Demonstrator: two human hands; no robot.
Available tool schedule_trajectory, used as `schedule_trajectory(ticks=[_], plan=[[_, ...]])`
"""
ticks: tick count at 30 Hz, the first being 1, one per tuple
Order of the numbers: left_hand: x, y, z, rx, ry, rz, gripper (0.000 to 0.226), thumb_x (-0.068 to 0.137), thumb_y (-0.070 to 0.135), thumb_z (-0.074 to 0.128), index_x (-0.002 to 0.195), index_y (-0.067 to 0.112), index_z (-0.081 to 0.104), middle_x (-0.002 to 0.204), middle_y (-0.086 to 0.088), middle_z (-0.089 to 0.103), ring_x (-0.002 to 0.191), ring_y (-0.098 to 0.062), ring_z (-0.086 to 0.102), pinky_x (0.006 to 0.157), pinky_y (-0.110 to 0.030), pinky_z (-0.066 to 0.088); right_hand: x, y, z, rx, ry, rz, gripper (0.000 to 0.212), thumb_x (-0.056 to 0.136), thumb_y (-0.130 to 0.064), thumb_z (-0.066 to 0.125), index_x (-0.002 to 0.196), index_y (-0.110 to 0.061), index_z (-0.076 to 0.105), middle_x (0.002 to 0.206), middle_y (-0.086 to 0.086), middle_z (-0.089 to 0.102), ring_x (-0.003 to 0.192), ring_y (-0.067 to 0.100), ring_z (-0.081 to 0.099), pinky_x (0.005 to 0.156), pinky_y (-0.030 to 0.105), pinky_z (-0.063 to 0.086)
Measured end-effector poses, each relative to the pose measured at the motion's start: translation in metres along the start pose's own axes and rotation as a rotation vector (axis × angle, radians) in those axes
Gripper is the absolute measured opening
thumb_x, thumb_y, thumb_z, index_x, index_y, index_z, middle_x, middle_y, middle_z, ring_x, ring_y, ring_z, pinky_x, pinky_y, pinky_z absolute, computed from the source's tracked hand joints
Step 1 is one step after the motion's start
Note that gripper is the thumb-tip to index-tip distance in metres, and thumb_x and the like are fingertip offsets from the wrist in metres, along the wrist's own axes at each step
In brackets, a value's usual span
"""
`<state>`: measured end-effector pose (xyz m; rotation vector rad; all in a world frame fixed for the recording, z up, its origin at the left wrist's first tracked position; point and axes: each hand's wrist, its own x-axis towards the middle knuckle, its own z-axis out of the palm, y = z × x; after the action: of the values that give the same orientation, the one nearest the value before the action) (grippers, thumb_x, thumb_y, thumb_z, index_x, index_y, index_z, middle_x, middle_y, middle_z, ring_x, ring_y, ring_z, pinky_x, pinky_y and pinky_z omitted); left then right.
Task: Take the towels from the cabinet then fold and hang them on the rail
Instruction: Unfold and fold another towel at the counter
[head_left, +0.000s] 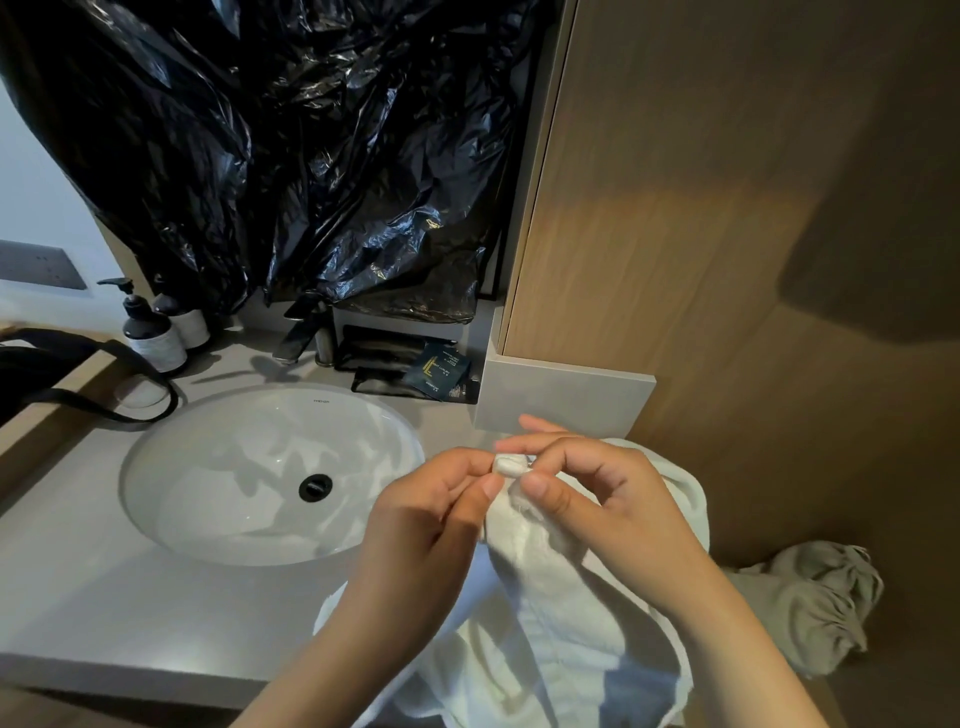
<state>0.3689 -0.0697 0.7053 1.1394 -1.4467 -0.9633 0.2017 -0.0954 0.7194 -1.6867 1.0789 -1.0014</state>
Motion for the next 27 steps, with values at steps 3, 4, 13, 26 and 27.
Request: schedule_trajectory(ticks=[3,4,13,26,27], plan=[[0.012,0.008,-0.008,0.059,0.011,0.066,0.018,0.087,0.025,0.052,0.087,0.031,0.068,0.080,0.012,0.070,0.076,-0.006,0.064,0.067,-0.016,0.047,0.007,-0.006,-0.005,0.041,0.006,-0.071,0.026,0.085,-0.026,0.069,0.071,-0.005,0.066,0.090,0.005,0.072,0.106,0.014,0.064,0.097,0.039,0.047],[0.018,0.012,-0.011,0.083,0.010,0.088,0.017,0.088,0.024,0.052,0.086,0.031,0.067,0.079,0.011,0.068,0.073,-0.006,0.063,0.065,-0.014,0.046,0.011,-0.008,-0.006,0.021,0.016,-0.095,0.026,0.085,-0.026,0.067,0.070,-0.004,0.065,0.085,0.008,0.068,0.096,0.019,0.064,0.091,0.044,0.048],[0.078,0.059,-0.053,0.264,0.162,0.370,0.015,0.093,0.021,0.050,0.090,0.023,0.065,0.079,0.004,0.061,0.071,-0.014,0.056,0.067,-0.032,0.047,0.027,-0.013,-0.009,-0.022,-0.052,-0.090,0.032,0.090,-0.035,0.061,0.064,-0.016,0.063,0.070,-0.004,0.052,0.070,0.006,0.052,0.068,0.021,0.039],[0.098,0.059,-0.062,0.274,0.270,0.281,0.018,0.099,0.021,0.051,0.090,0.027,0.065,0.083,0.010,0.061,0.069,0.003,0.053,0.064,-0.007,0.042,0.035,0.012,-0.007,-0.275,0.264,-0.225,0.016,0.093,-0.026,0.064,0.081,-0.035,0.069,0.089,-0.015,0.062,0.089,0.008,0.061,0.074,0.010,0.042],[0.099,0.057,-0.062,0.276,0.284,0.276,0.017,0.098,0.021,0.051,0.090,0.027,0.065,0.084,0.012,0.061,0.070,0.005,0.053,0.064,-0.005,0.041,0.033,0.016,-0.006,-0.292,0.246,-0.218,0.017,0.094,-0.027,0.062,0.080,-0.034,0.068,0.087,-0.014,0.060,0.088,0.008,0.060,0.073,0.010,0.042]])
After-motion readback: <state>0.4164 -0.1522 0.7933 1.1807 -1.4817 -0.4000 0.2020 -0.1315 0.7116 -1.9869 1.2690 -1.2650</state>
